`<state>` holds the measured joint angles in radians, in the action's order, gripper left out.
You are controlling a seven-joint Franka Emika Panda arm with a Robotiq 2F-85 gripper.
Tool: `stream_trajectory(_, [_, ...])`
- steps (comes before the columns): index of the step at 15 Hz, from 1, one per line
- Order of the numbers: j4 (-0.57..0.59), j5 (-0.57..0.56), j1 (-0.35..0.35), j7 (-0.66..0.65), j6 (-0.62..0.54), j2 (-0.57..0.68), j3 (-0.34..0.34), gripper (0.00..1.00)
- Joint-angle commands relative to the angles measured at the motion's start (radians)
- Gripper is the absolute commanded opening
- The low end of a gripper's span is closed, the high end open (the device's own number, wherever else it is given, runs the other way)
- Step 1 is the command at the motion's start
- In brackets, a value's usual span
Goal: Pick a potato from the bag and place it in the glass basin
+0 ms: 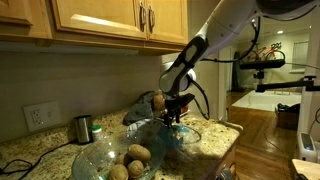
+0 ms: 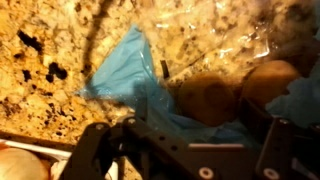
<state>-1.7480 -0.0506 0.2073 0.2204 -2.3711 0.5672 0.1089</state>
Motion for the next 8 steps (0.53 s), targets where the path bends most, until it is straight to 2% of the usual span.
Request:
stream_trajectory(1, [0.032, 0.004, 0.013, 0.009, 0.002, 0.026, -0.009, 0.95])
stream_trajectory(4, [0.041, 0.001, 0.011, 0.004, 0.012, 0.034, -0.006, 0.9])
stream_trajectory(8, [0.047, -0.001, 0.011, 0.002, 0.01, 0.044, -0.004, 0.91])
